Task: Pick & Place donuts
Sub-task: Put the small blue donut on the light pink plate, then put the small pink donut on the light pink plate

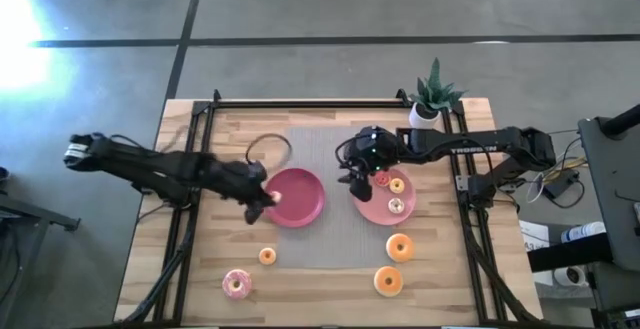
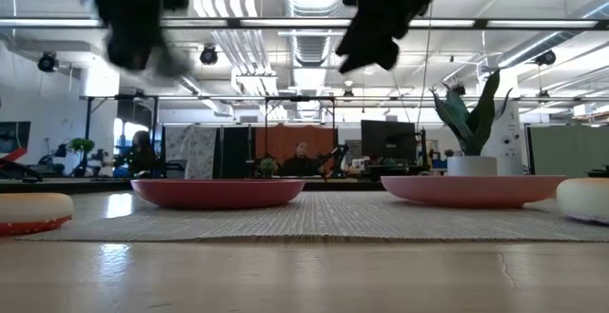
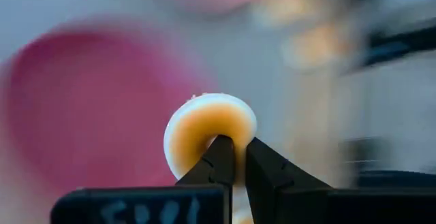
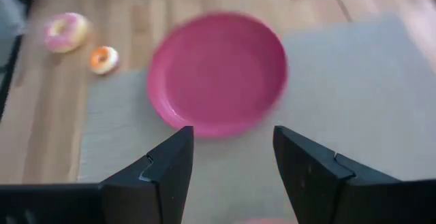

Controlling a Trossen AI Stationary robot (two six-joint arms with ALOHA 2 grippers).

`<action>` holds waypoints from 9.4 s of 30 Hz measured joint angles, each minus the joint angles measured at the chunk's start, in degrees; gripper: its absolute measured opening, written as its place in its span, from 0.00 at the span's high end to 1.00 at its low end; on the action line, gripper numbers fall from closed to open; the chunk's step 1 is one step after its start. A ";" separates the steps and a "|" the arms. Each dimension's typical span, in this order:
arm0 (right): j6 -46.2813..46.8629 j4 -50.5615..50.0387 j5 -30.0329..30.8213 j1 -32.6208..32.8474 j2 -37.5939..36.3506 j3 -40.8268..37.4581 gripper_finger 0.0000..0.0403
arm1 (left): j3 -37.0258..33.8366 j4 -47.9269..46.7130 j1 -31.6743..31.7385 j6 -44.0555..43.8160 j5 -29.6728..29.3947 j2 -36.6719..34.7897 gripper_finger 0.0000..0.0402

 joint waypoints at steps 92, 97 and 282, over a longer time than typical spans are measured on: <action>6.80 -28.93 -0.06 -1.58 4.48 1.46 0.97 | 9.28 14.22 12.60 -2.16 14.72 20.00 0.63; 10.93 -19.17 -4.17 -5.55 4.48 -7.88 0.97 | 9.28 14.39 9.24 -2.89 13.06 19.36 0.63; -32.29 -2.47 17.00 27.21 3.65 10.48 0.59 | 27.79 15.94 -7.47 -1.90 1.21 33.04 1.00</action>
